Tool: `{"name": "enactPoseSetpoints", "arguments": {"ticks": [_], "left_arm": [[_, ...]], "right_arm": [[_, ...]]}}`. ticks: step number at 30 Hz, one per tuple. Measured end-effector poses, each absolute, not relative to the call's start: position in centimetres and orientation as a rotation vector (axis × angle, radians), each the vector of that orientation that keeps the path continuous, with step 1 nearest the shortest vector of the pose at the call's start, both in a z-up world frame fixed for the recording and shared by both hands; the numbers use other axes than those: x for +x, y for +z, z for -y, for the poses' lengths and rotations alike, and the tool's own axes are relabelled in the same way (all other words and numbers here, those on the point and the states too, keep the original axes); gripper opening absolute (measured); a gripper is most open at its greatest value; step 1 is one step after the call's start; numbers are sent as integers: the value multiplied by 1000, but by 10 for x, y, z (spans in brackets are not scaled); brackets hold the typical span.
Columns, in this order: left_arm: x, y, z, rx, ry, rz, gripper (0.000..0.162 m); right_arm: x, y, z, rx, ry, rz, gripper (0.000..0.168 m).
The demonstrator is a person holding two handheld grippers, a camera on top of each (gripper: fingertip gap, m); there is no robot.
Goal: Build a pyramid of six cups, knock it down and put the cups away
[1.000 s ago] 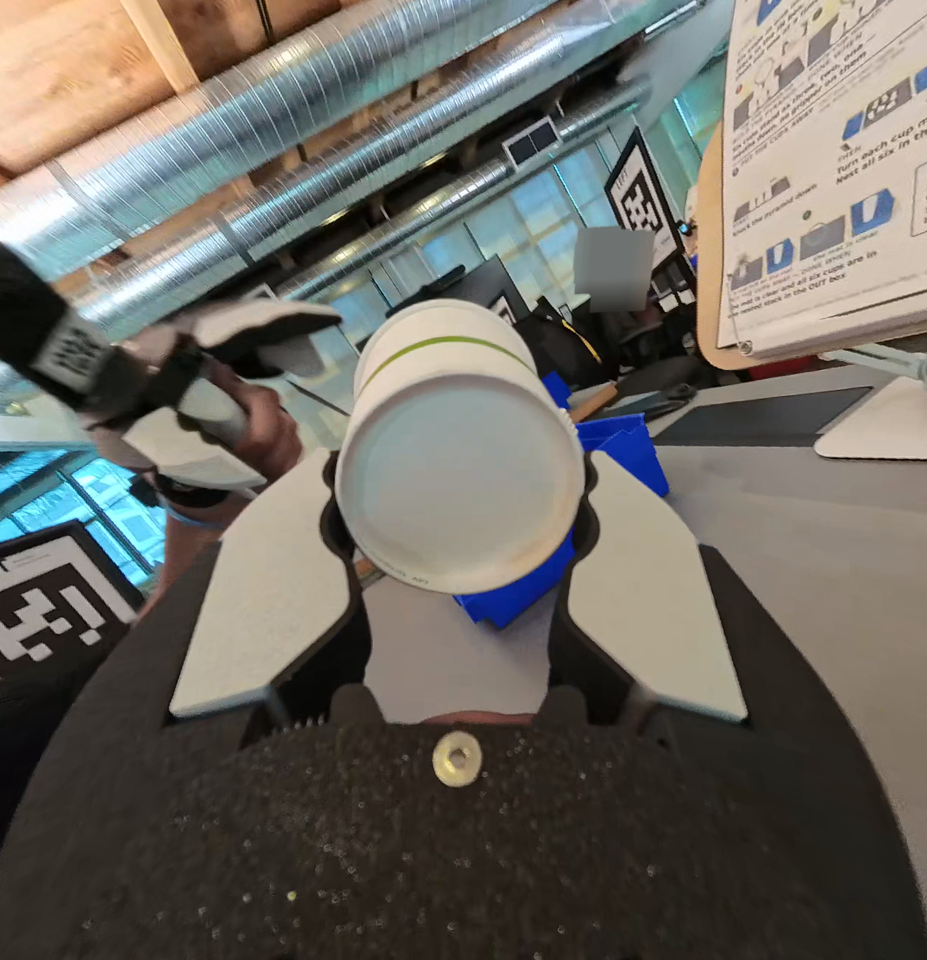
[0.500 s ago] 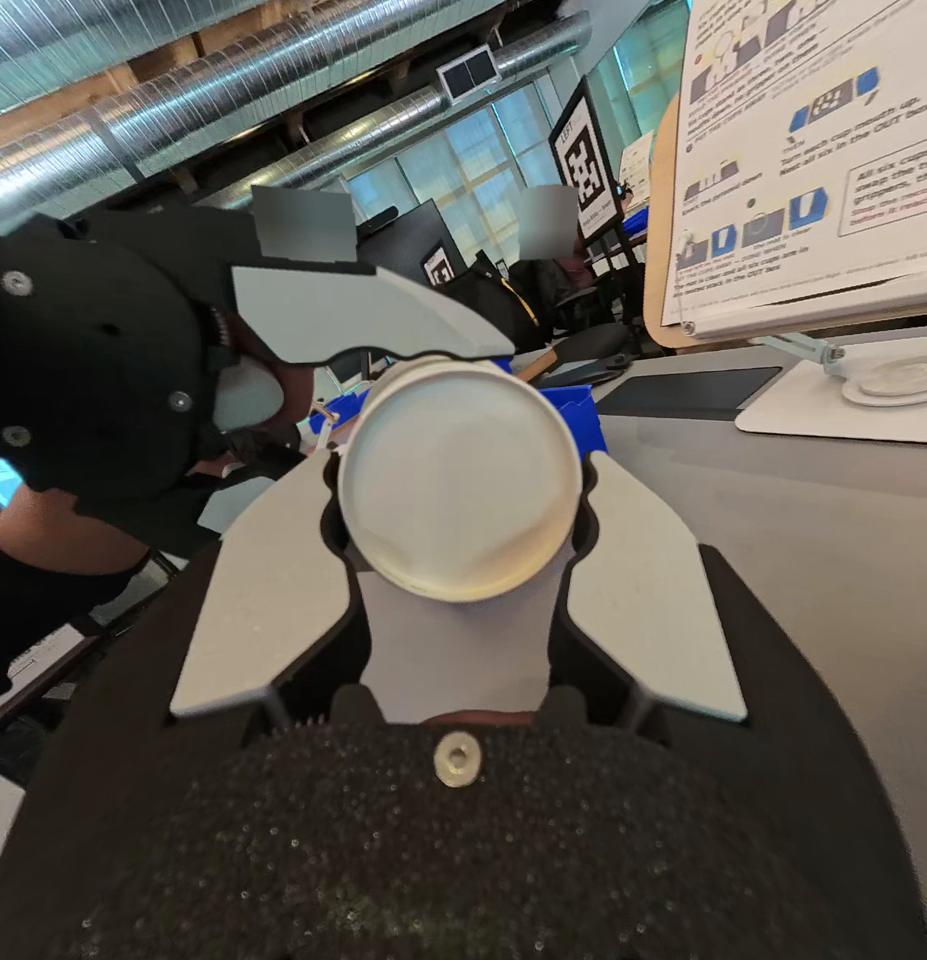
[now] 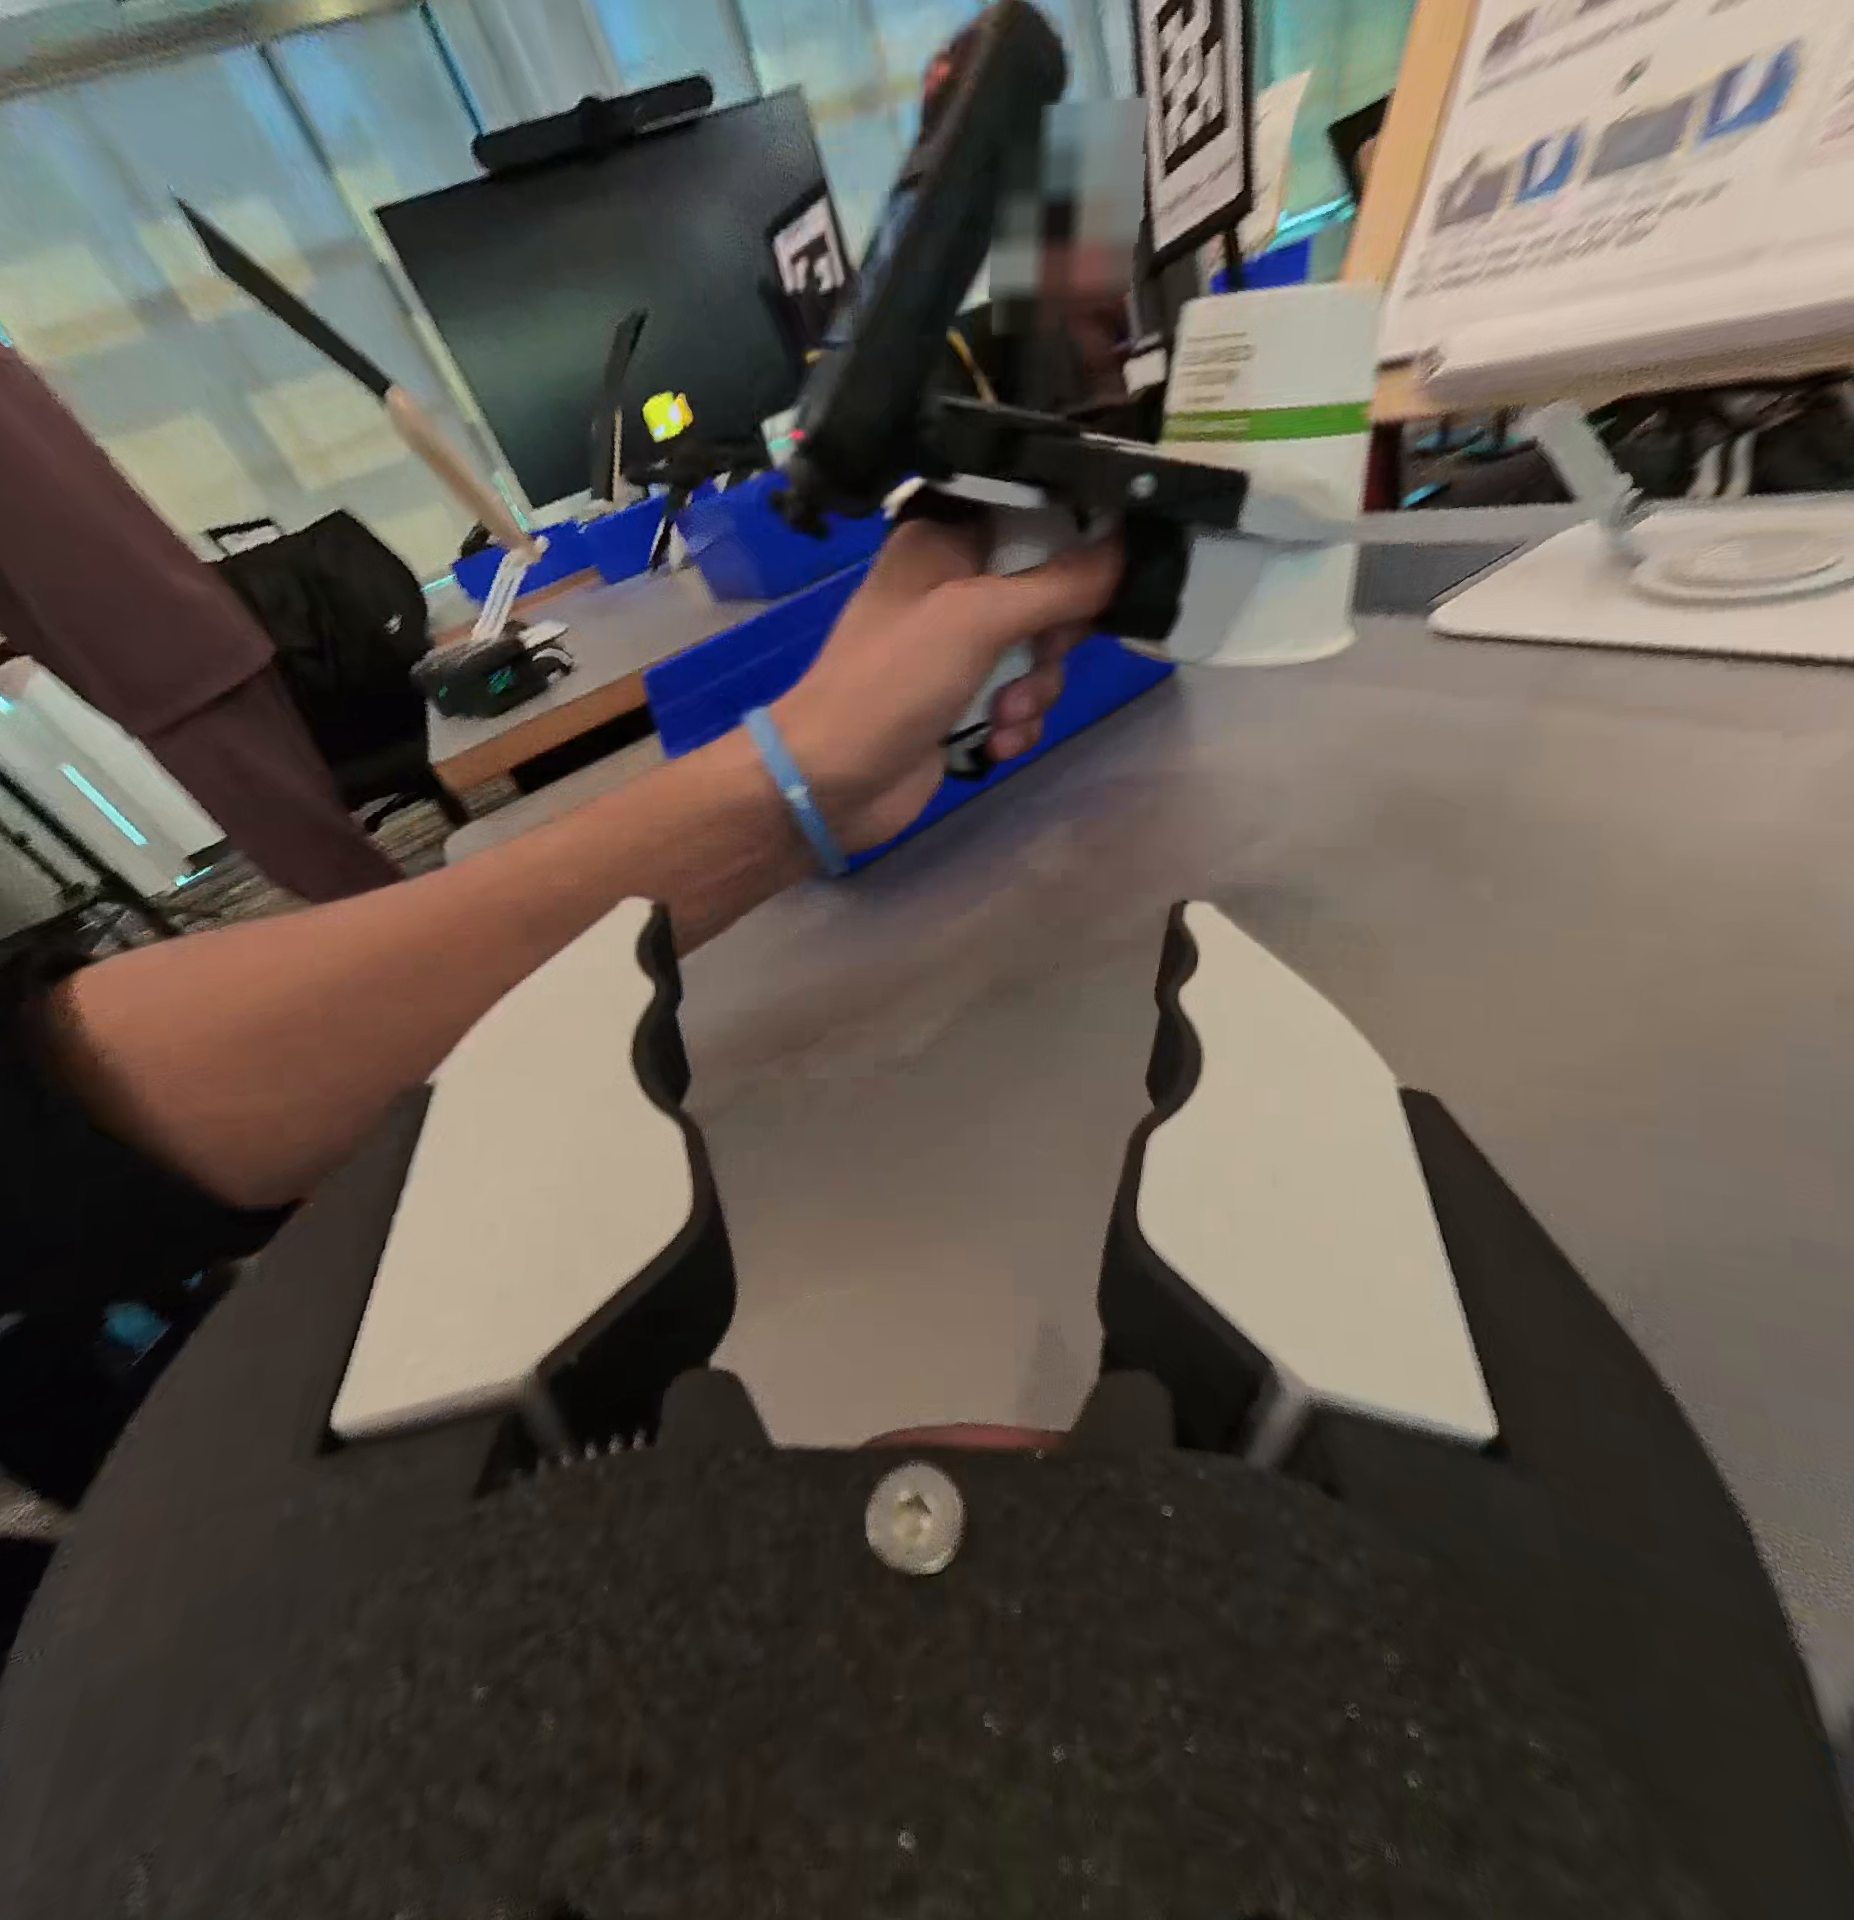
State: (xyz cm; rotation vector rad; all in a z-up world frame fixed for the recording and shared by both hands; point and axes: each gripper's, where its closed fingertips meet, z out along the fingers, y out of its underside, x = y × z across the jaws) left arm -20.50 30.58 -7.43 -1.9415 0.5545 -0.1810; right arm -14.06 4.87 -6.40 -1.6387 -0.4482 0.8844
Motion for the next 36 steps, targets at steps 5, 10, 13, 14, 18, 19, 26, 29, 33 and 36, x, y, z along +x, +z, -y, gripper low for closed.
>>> {"name": "enactPoseSetpoints", "arguments": {"ticks": [5, 10, 13, 14, 18, 19, 26, 29, 33, 36], "left_arm": [[-220, -115, -310, -2017, -179, -505, 84], [-233, -132, -303, -2081, -174, -493, 84], [-234, -143, -294, -2102, -201, -514, 84], [-234, -148, -291, -2112, -194, -528, 84], [-235, -157, -278, -2105, -181, -537, 84], [-236, -157, -276, -2109, -180, -535, 84], [-234, -130, -266, -2060, -154, -553, 109], [-231, -67, -240, -1973, -156, -647, 109], [-258, 10, -205, -2029, -321, -905, 77], [-315, 27, -220, -2145, -285, -1255, 60]], "right_arm": [[-153, -68, -43, -1650, 907, 511, 83], [-152, -73, -43, -1667, 916, 513, 81], [-151, -73, -43, -1669, 915, 516, 81], [-151, -72, -42, -1667, 912, 519, 81], [-150, -71, -42, -1664, 924, 519, 79], [-150, -72, -42, -1667, 928, 518, 79], [-153, -78, -40, -1689, 954, 532, 80], [-152, -79, -40, -1694, 965, 532, 80], [-152, -81, -40, -1704, 1005, 519, 80], [-154, -84, -41, -1716, 988, 547, 79]]}}
